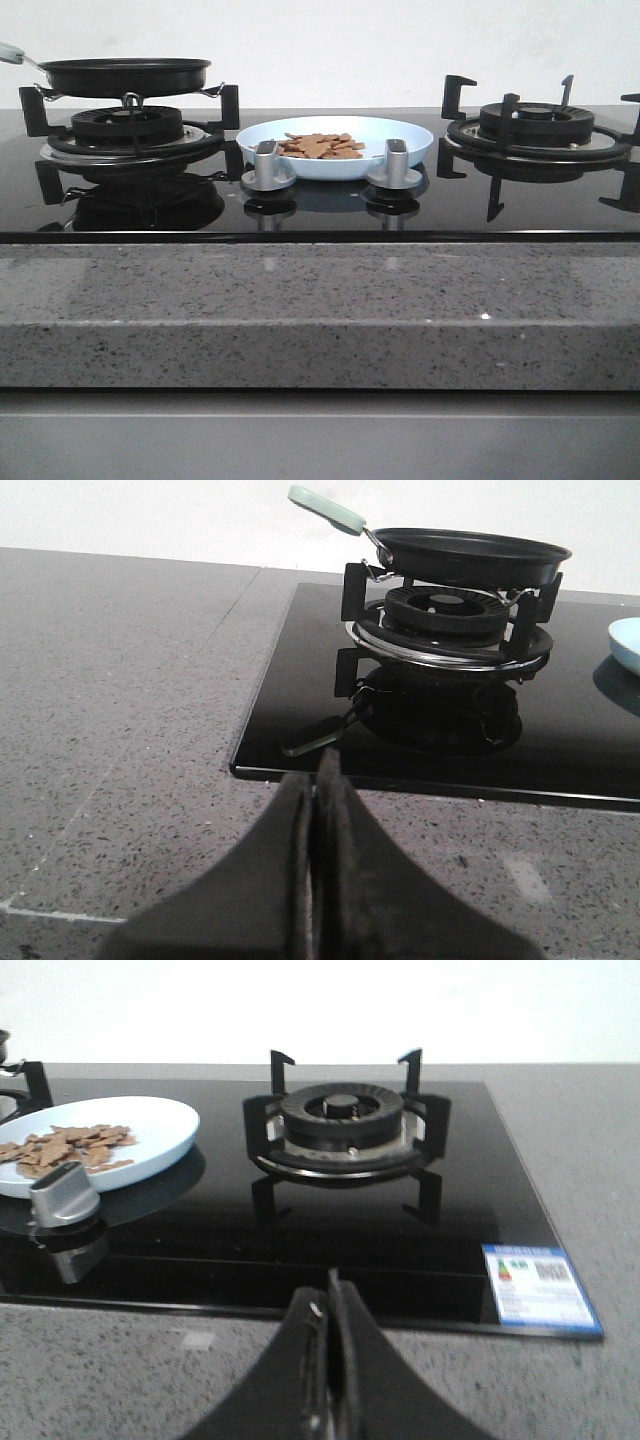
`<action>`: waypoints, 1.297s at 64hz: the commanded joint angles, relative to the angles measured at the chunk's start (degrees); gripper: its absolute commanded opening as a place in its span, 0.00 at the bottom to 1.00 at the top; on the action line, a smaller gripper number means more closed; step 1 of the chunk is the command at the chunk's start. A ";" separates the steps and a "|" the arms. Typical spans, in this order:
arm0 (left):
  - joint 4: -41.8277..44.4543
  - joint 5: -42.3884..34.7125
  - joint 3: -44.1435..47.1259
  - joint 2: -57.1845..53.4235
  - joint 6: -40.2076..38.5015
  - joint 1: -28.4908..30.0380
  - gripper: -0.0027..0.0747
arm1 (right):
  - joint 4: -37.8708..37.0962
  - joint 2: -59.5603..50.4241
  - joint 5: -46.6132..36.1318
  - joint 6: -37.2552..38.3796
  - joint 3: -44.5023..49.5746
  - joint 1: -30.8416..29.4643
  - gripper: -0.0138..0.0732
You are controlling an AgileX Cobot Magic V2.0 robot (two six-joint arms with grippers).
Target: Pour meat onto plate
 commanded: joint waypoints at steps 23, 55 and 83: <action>-0.53 -5.39 0.49 -0.91 0.00 0.14 0.01 | -0.49 -4.38 -4.57 1.11 6.18 -0.98 0.09; -0.53 -5.39 0.49 -0.91 0.00 0.14 0.01 | -0.49 -4.38 -4.57 1.11 6.18 -0.98 0.09; -0.53 -5.39 0.49 -0.91 0.00 0.14 0.01 | -0.49 -4.38 -4.57 1.11 6.18 -0.98 0.09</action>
